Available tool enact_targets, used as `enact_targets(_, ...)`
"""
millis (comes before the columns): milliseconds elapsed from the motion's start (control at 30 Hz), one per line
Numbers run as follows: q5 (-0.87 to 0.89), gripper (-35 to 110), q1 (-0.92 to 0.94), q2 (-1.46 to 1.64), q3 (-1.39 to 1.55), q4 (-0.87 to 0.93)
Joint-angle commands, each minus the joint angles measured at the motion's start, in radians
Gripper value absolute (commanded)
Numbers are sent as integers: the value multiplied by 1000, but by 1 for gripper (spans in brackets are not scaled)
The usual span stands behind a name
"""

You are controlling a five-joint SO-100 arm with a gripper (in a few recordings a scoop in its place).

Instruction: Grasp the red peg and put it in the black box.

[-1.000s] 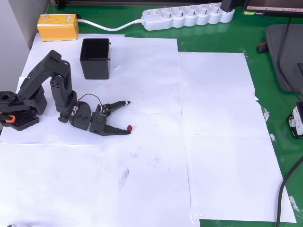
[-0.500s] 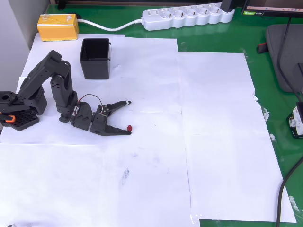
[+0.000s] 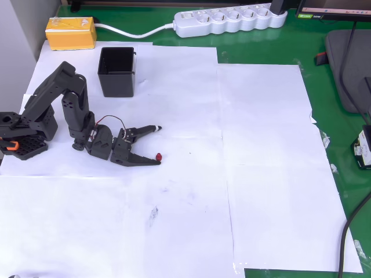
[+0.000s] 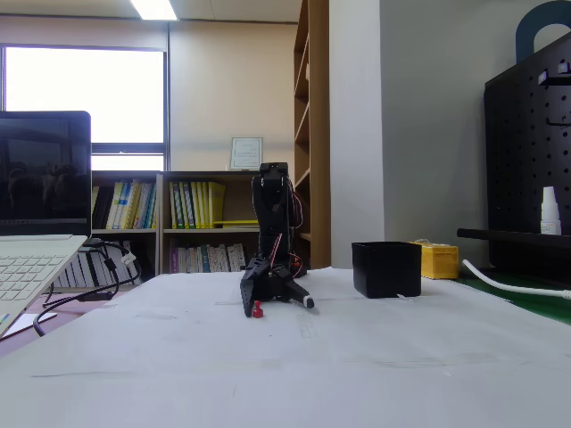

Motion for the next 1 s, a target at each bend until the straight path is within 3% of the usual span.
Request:
enact_targets(0,-9,16,21,-26,15,-9)
enact_targets(133,-5,0,31,-25,14,-5)
enact_targets(633,-20,0,32,-32,12,-2)
enact_targets(967,-8,0,2,-241,8,163)
